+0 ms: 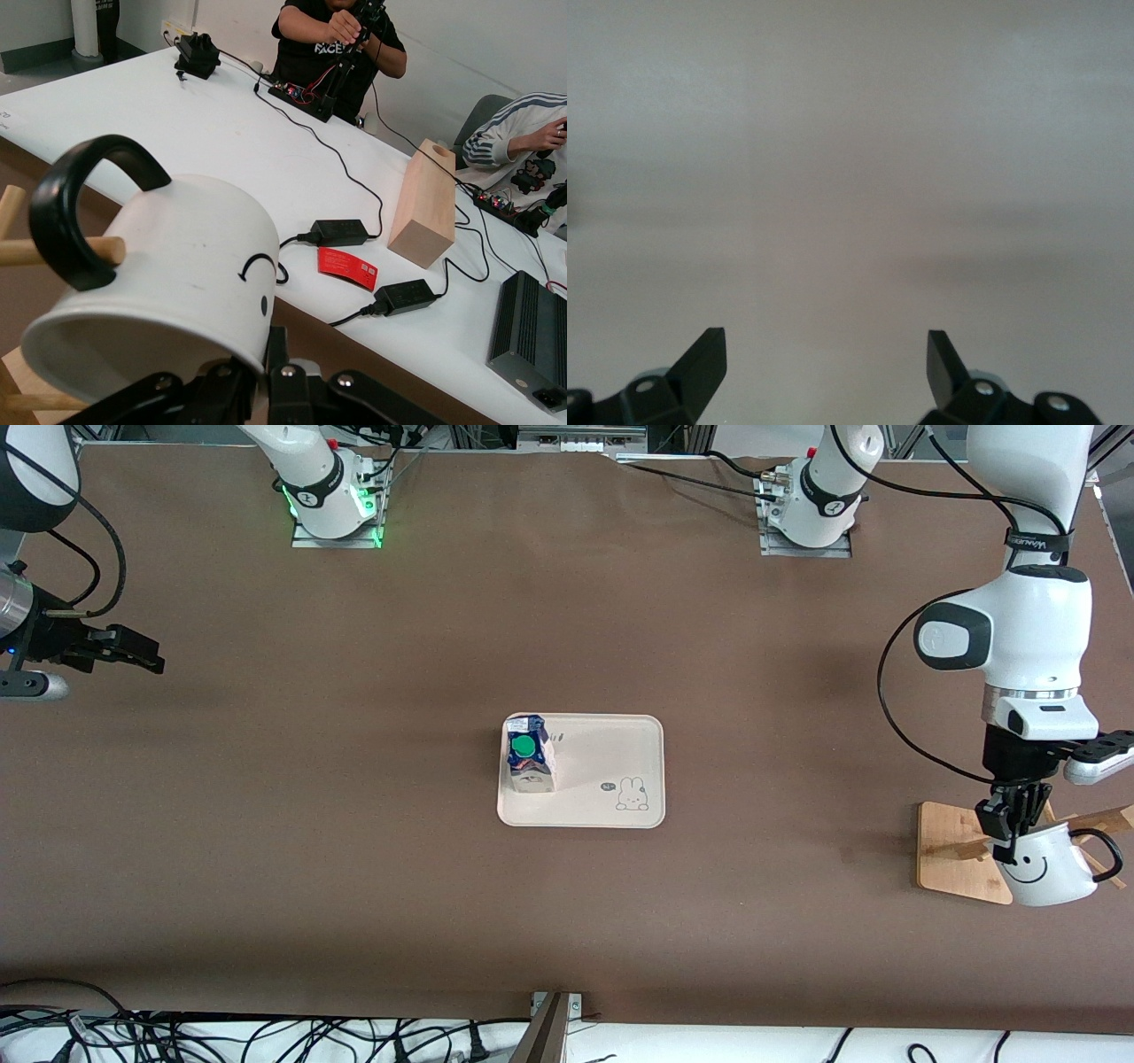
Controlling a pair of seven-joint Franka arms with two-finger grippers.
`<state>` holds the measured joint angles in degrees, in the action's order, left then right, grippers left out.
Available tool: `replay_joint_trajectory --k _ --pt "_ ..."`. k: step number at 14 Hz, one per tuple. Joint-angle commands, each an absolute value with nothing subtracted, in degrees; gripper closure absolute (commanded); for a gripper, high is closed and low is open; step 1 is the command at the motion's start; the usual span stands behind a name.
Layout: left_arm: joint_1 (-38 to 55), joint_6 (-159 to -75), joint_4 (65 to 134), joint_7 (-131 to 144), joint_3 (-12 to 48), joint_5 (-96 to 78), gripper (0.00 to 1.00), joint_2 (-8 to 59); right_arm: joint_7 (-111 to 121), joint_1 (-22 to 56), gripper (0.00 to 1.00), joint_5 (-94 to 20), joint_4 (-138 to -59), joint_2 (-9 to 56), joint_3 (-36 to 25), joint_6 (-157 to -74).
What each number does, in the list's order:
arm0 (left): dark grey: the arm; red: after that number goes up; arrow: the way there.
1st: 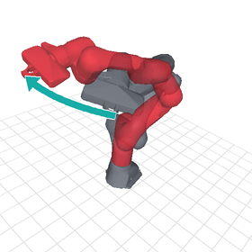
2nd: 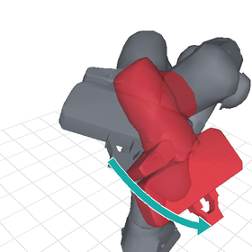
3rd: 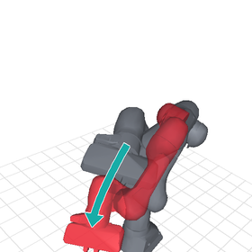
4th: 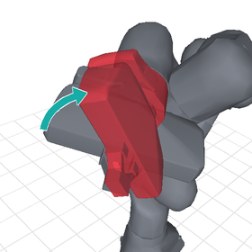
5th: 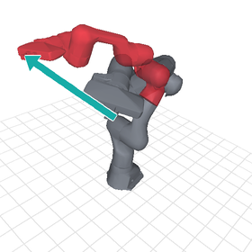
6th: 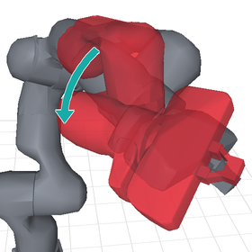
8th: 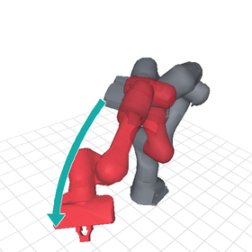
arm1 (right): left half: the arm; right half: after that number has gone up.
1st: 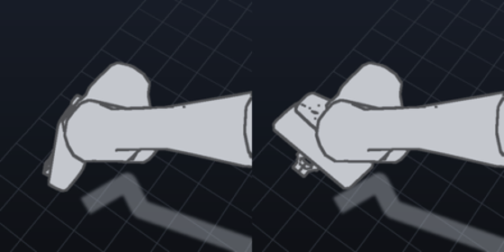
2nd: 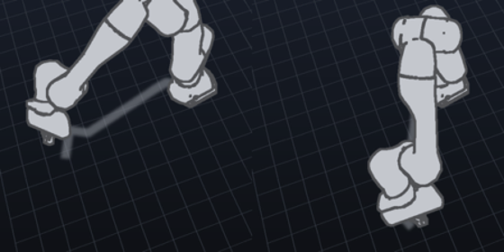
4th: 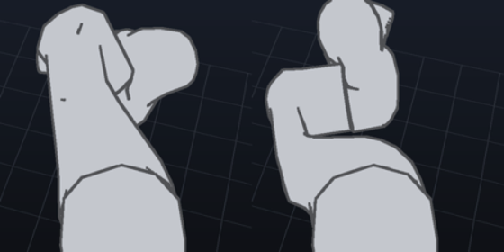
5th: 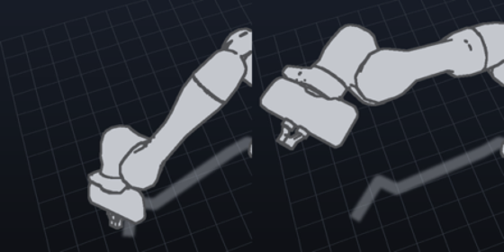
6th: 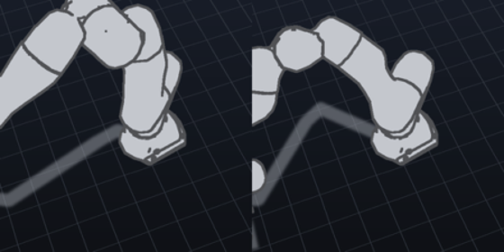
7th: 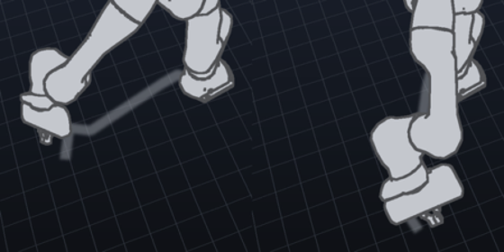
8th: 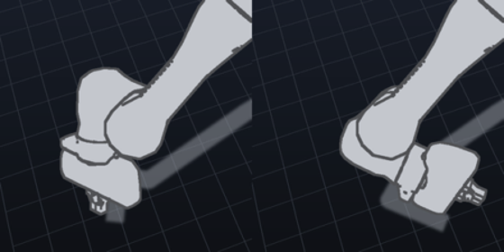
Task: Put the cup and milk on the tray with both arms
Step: 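Lift the mug off the wooden tree and carry it toward the tray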
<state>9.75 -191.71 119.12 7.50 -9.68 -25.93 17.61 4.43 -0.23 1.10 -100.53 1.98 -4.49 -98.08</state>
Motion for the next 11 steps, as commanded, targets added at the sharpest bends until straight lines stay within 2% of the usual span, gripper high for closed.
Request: replay_joint_trajectory --k 1,9,11 --pt "10.37 -191.69 121.28 6.42 -9.58 -27.95 1.00 15.12 3.96 -0.79 0.00 1.05 -100.72 1.76 -4.13 -97.73" --pt "11.16 -191.43 122.43 7.12 -7.91 -29.00 1.00 13.45 3.96 -0.79 0.00 1.14 -100.64 1.84 -4.13 -97.73" --pt "11.86 -189.16 122.96 6.86 -7.21 -29.00 1.00 11.87 4.04 -0.79 0.00 1.14 -100.63 1.76 -4.13 -97.73"
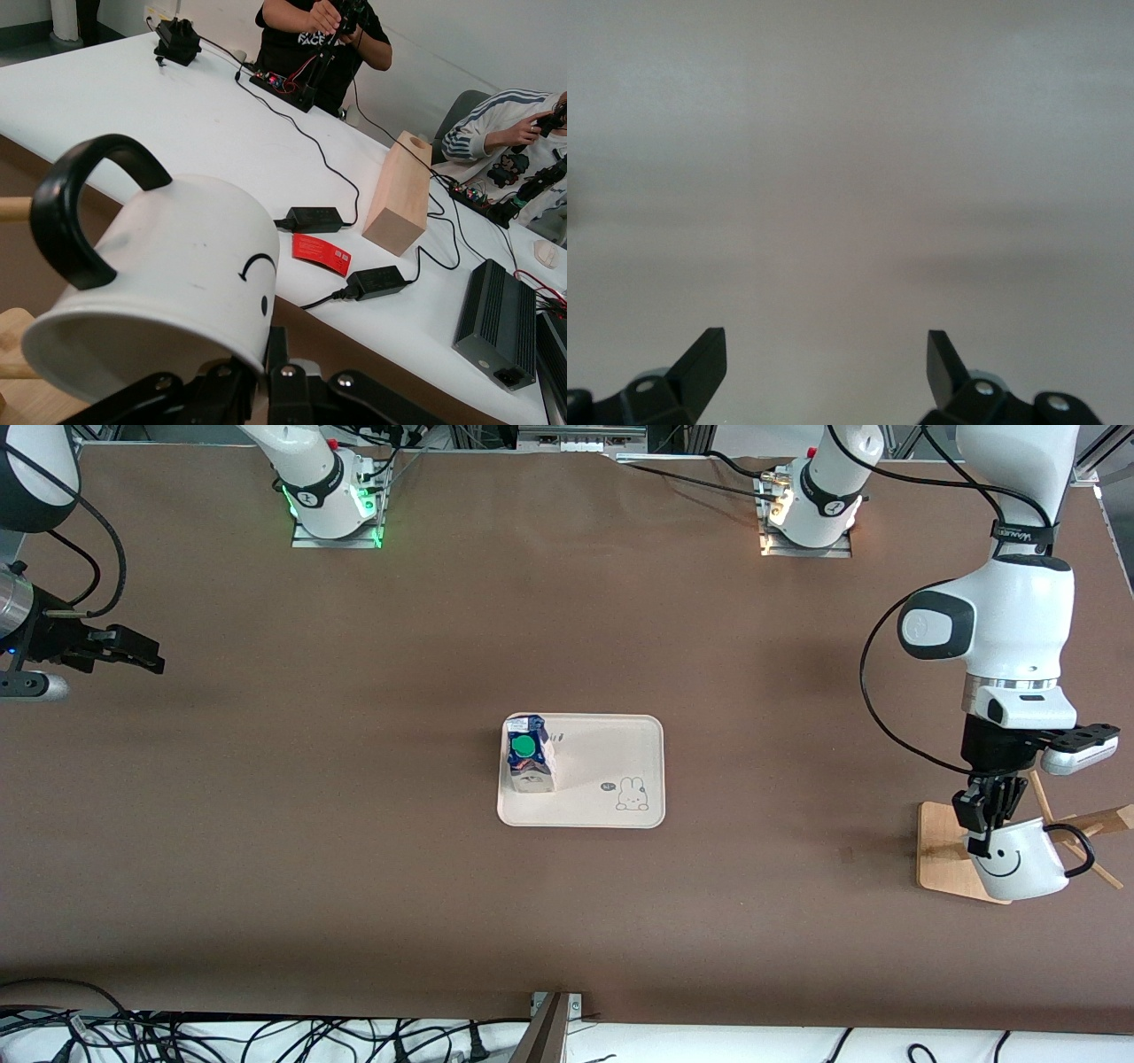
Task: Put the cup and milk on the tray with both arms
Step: 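Lift the mug off the wooden tree and carry it toward the tray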
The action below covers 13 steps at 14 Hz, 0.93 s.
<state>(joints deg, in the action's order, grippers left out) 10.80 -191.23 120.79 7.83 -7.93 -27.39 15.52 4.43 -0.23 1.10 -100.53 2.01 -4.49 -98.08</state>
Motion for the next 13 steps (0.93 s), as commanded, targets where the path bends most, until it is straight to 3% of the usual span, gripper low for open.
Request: replay_joint_trajectory --k 1,5,9,13 --pt "11.95 -187.57 123.13 6.77 -6.34 -29.00 1.00 11.17 4.04 -0.79 0.00 1.06 -100.63 1.76 -4.13 -97.65" --pt "12.30 -178.36 124.19 6.15 -4.40 -28.92 1.00 6.87 4.04 -0.79 0.00 1.05 -100.63 1.84 -4.22 -97.82" --pt "12.30 -160.09 123.31 6.33 -4.22 -28.04 1.00 4.05 4.04 -0.79 0.00 1.14 -100.55 2.02 -4.22 -98.17" --pt "12.30 -147.01 120.51 6.41 -4.31 -23.05 1.00 4.22 4.04 -0.79 0.00 1.14 -100.55 2.20 -4.22 -98.17"
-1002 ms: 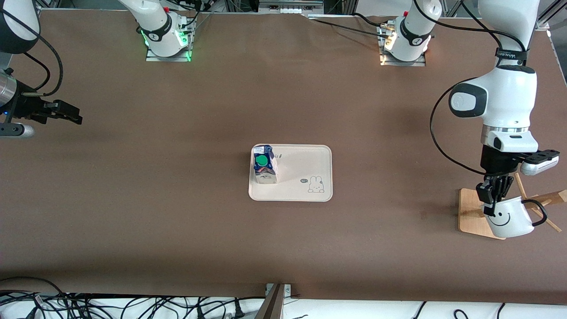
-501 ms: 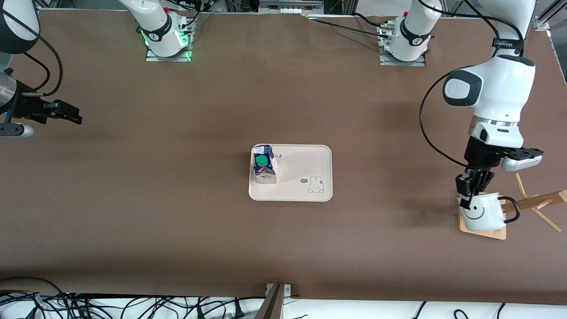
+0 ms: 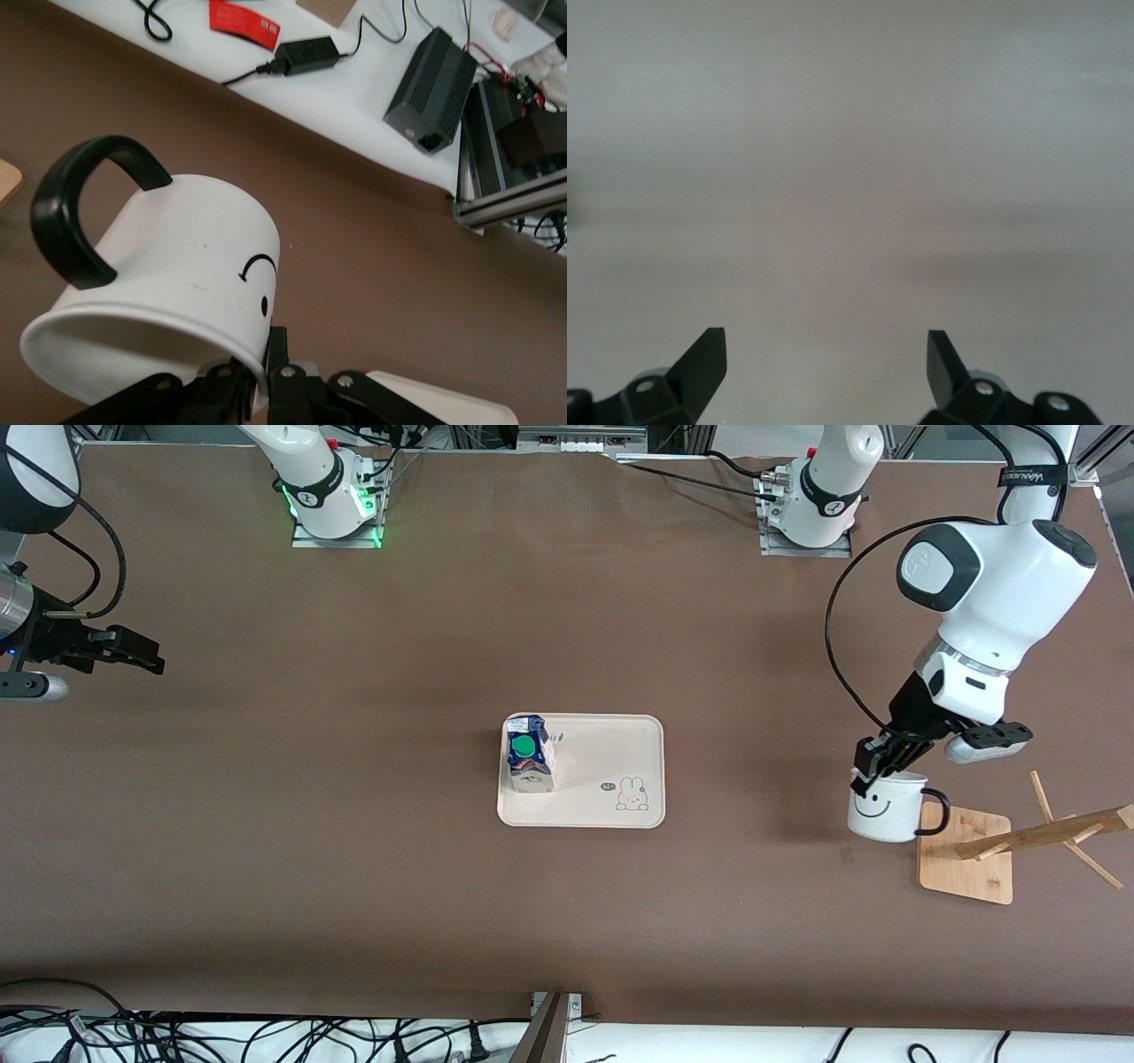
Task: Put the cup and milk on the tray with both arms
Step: 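Lift the mug off the wooden tree and carry it toward the tray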
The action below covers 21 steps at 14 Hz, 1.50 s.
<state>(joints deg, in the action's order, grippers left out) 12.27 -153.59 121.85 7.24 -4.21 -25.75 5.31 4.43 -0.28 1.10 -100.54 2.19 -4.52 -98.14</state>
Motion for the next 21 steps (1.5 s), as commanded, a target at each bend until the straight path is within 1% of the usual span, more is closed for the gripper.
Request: replay_joint_trajectory --k 1,3,5,6,9,10,15,17,19,21 --pt "12.30 -142.34 119.11 6.42 -4.31 -21.20 1.00 4.48 4.04 -0.79 0.00 1.06 -100.55 2.20 -4.13 -98.26" --pt "12.30 -136.96 117.16 6.59 -4.31 -19.08 1.00 4.57 4.04 -0.79 0.00 1.05 -100.55 2.20 -4.13 -98.35" --pt "12.30 -135.62 116.81 6.68 -4.31 -19.07 1.00 4.48 4.04 -0.79 0.00 1.14 -100.55 2.20 -4.13 -98.35" --pt "12.30 -133.09 116.11 6.68 -4.31 -19.07 1.00 4.40 4.04 -0.79 0.00 1.14 -100.55 2.20 -4.13 -98.35" --pt "12.92 -117.65 107.87 6.50 -3.52 -12.60 1.00 6.84 4.04 -0.79 0.00 1.14 -100.55 2.20 -4.13 -98.35" --pt "13.35 -114.90 106.97 6.68 -3.34 -11.87 1.00 7.38 4.04 -0.79 0.00 1.14 -100.55 2.20 -4.13 -98.35" --pt "15.99 -111.72 106.88 7.03 -3.25 -11.87 1.00 7.82 4.04 -0.79 0.00 1.05 -100.46 2.20 -4.13 -98.44" --pt "17.75 -111.01 106.79 6.94 -2.29 -11.69 1.00 8.44 4.04 -0.79 0.00 1.05 -100.46 2.20 -4.13 -98.44" --pt "18.72 -109.52 105.30 6.86 -1.32 -9.68 1.00 9.40 4.04 -0.79 0.00 1.05 -100.46 2.20 -4.04 -98.44" --pt "22.40 -106.10 102.76 6.85 -1.23 -5.56 1.00 11.24 4.04 -0.79 0.00 1.05 -100.37 2.11 -4.04 -98.09"
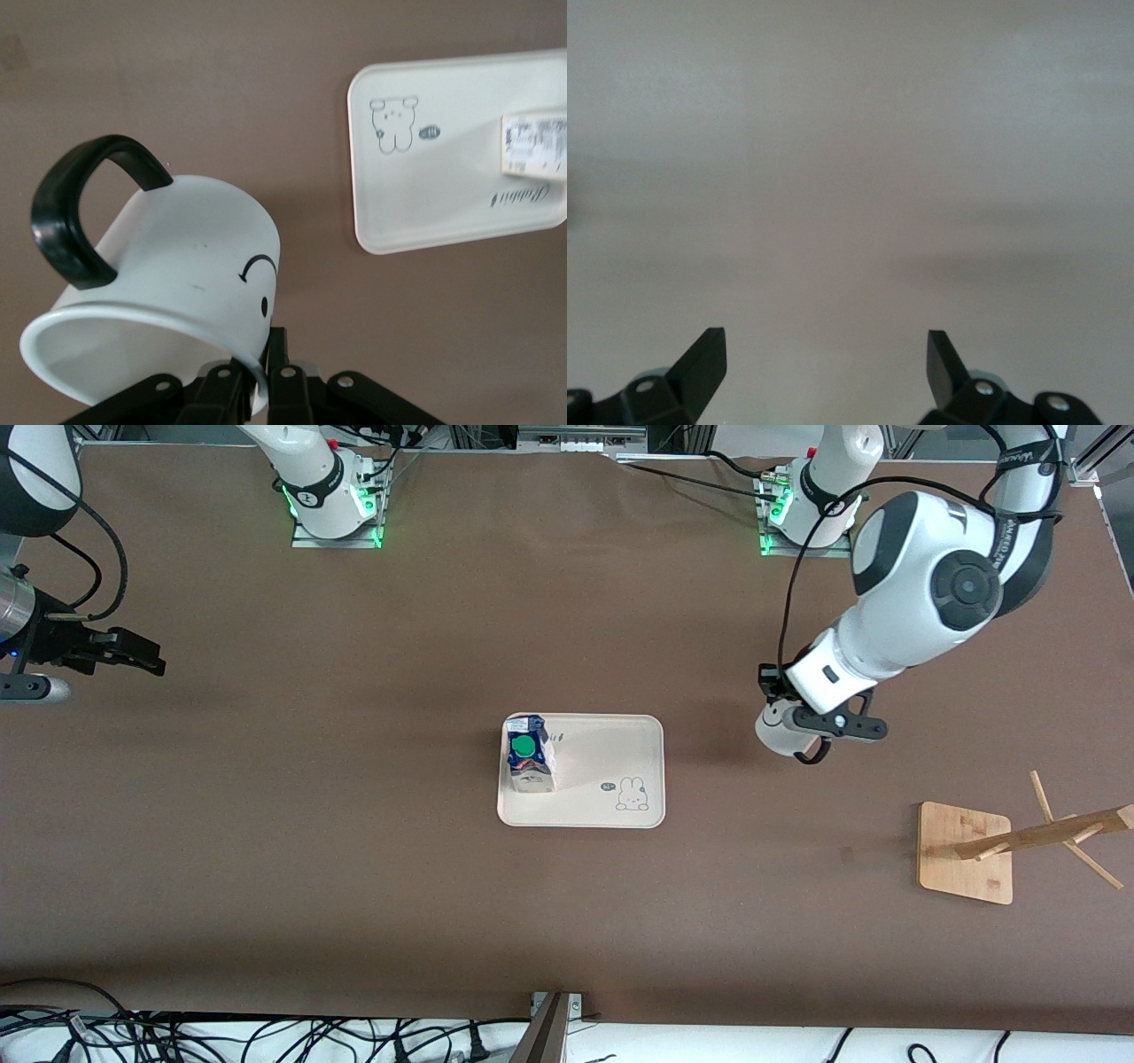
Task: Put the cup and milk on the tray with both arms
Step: 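Lift the mug off the wooden tree and carry it toward the tray, then lower the mug onto the tray beside the carton with the left gripper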
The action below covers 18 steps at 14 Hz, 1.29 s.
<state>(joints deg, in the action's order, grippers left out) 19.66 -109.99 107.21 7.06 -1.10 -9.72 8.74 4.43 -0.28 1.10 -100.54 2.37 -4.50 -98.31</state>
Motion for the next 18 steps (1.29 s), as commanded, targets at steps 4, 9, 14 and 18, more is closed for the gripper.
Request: replay_joint_trajectory --k 4,9,14,18 --pt "24.08 -103.54 100.81 6.86 -0.09 -4.31 1.00 12.39 4.04 -0.79 0.00 1.05 -100.37 2.11 -4.13 -98.17" --pt "24.96 -103.01 97.75 8.61 4.39 -4.31 1.00 17.30 4.04 -0.79 0.00 1.05 -100.37 2.02 -4.13 -97.91" --pt "29.08 -102.83 89.31 8.96 4.92 -5.36 1.00 25.12 4.04 -0.79 0.00 1.05 -100.37 2.02 -4.13 -98.00" --pt "33.04 -103.09 85.87 13.34 4.92 -5.36 1.00 30.92 4.04 -0.79 0.00 1.05 -100.28 2.02 -4.13 -98.17"
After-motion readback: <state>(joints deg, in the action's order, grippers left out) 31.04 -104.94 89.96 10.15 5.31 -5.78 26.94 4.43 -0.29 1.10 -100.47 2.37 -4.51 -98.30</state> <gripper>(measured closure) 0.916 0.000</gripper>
